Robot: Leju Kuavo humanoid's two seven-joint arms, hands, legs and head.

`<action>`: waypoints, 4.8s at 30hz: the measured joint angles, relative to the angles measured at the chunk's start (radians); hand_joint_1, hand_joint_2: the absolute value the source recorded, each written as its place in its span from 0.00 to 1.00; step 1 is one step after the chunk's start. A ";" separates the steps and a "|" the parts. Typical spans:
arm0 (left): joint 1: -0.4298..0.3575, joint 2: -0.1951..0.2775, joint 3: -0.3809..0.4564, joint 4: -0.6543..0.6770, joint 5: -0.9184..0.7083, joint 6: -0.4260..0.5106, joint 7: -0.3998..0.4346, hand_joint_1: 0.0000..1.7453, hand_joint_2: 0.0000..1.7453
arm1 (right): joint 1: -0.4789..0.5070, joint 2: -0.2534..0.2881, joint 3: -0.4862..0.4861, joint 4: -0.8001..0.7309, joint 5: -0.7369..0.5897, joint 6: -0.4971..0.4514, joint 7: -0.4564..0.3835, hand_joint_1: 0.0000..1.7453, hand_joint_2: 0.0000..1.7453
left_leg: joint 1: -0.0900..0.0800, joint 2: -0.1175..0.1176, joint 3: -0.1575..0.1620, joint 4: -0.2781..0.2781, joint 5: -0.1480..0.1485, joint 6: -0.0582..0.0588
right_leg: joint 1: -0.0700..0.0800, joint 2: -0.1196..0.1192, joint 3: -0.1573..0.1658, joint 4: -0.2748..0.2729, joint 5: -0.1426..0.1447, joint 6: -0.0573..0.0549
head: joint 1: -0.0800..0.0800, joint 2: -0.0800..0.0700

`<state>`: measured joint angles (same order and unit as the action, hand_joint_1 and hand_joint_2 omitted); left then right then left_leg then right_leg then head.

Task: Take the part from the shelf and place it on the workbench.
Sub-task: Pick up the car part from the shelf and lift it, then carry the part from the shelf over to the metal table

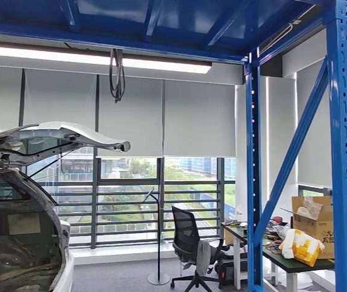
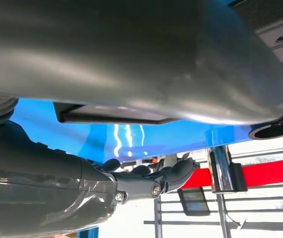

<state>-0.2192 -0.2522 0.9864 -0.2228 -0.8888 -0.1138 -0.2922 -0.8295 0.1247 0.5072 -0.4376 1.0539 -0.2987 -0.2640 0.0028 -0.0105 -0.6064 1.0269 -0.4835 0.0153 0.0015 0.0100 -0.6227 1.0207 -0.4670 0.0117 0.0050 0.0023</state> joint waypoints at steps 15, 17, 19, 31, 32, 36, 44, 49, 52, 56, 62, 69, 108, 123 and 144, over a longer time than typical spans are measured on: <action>0.000 0.000 -0.001 0.000 0.000 0.000 0.000 0.00 1.00 | -0.001 0.000 -0.012 0.001 0.009 -0.004 0.001 0.00 1.00 | 0.000 0.000 0.000 0.000 0.000 0.000 | 0.000 0.000 0.000 0.000 0.000 0.000 | 0.000 0.000; 0.000 0.000 -0.001 0.000 0.000 0.000 0.000 0.00 1.00 | -0.001 0.000 -0.013 0.002 0.006 -0.002 0.000 0.00 1.00 | 0.000 0.000 0.000 0.000 0.000 0.000 | 0.000 0.000 0.000 0.000 0.000 0.000 | 0.000 0.000; 0.000 0.000 -0.001 0.000 0.000 0.000 0.000 0.00 1.00 | -0.001 0.000 -0.014 0.003 0.004 0.000 -0.002 0.00 1.00 | 0.000 0.000 0.000 0.000 0.000 0.000 | 0.000 0.000 0.000 0.000 0.000 0.000 | 0.000 0.000; 0.000 0.000 -0.001 0.000 0.000 -0.001 0.000 0.00 1.00 | 0.001 0.003 -0.025 0.005 0.002 0.014 -0.012 0.00 1.00 | 0.000 0.000 0.000 0.000 0.000 0.000 | 0.000 0.000 0.000 0.000 0.000 0.000 | 0.000 0.000; 0.000 0.000 -0.001 0.000 0.000 -0.001 0.000 0.00 1.00 | 0.001 0.003 -0.026 0.005 0.002 0.015 -0.013 0.00 1.00 | 0.000 0.000 0.000 0.000 0.000 0.000 | 0.000 0.000 0.000 0.000 0.000 0.000 | 0.000 0.000; 0.000 0.000 -0.001 0.000 0.000 -0.002 0.000 0.00 1.00 | 0.003 0.005 -0.028 0.007 0.003 0.017 -0.014 0.00 1.00 | 0.000 0.000 0.000 0.000 0.000 0.000 | 0.000 0.000 0.000 0.000 0.000 0.000 | 0.000 0.000; 0.000 -0.001 -0.001 0.000 0.000 -0.002 0.000 0.00 1.00 | 0.009 0.007 -0.028 0.009 0.006 0.021 -0.015 0.00 1.00 | 0.000 0.000 0.000 0.000 0.000 0.000 | 0.000 0.000 0.000 0.000 0.000 0.000 | 0.000 0.000; 0.000 -0.001 -0.001 0.000 0.000 -0.003 0.000 0.00 1.00 | 0.015 0.012 -0.028 0.014 0.007 0.024 -0.018 0.00 1.00 | 0.000 0.000 0.000 0.000 0.000 0.000 | 0.000 0.000 0.000 0.000 0.000 0.000 | 0.000 0.000; 0.000 -0.002 -0.001 0.000 0.000 -0.003 0.000 0.00 1.00 | 0.016 0.014 -0.028 0.016 0.008 0.024 -0.019 0.00 1.00 | 0.000 0.000 0.000 0.000 0.000 0.000 | 0.000 0.000 0.000 0.000 0.000 0.000 | 0.000 0.000; 0.000 -0.002 -0.001 0.000 0.001 -0.003 0.000 0.00 1.00 | 0.018 0.015 -0.028 0.017 0.007 0.024 -0.019 0.00 1.00 | 0.000 0.000 0.000 0.000 0.000 0.000 | 0.000 0.000 0.000 0.000 0.000 0.000 | 0.000 0.000; 0.000 -0.003 -0.001 0.000 0.001 -0.003 -0.001 0.00 1.00 | 0.021 0.016 -0.029 0.018 0.004 0.022 -0.020 0.00 1.00 | 0.000 0.000 0.000 0.000 0.000 0.000 | 0.000 0.000 0.000 0.000 0.000 0.000 | 0.000 0.000; 0.000 -0.003 -0.001 0.000 0.002 -0.003 -0.001 0.00 1.00 | 0.025 0.018 -0.040 0.018 -0.004 0.021 -0.023 0.41 1.00 | 0.000 0.000 0.000 0.000 0.000 0.000 | 0.000 0.000 0.000 0.000 0.000 0.000 | 0.000 0.000; -0.002 -0.010 -0.016 0.000 0.050 -0.107 -0.086 0.00 1.00 | 0.013 0.009 -0.092 0.006 0.011 -0.015 -0.042 1.00 1.00 | -0.001 0.000 0.010 0.000 0.000 0.000 | 0.000 0.000 0.010 -0.001 0.000 0.000 | 0.000 0.000; -0.001 -0.010 -0.001 0.000 0.075 -0.145 -0.071 0.00 1.00 | 0.013 0.007 -0.094 0.006 0.012 -0.009 -0.047 1.00 1.00 | -0.001 0.000 0.011 0.000 0.000 0.000 | 0.000 0.000 0.011 -0.001 0.000 0.000 | 0.000 0.000; -0.001 -0.010 0.010 0.000 0.091 -0.129 -0.074 0.00 1.00 | 0.013 0.006 -0.095 0.006 0.013 -0.008 -0.047 1.00 1.00 | -0.001 0.000 0.011 0.000 0.000 0.000 | 0.000 0.000 0.011 -0.001 0.000 0.000 | 0.000 0.000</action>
<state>-0.2199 -0.2617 0.9963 -0.2228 -0.7979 -0.2426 -0.3663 -0.8168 0.1310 0.4127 -0.4318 1.0674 -0.3067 -0.3105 0.0019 -0.0109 -0.5956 1.0268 -0.4836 0.0155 0.0010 0.0099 -0.6118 1.0202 -0.4672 0.0118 0.0050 0.0023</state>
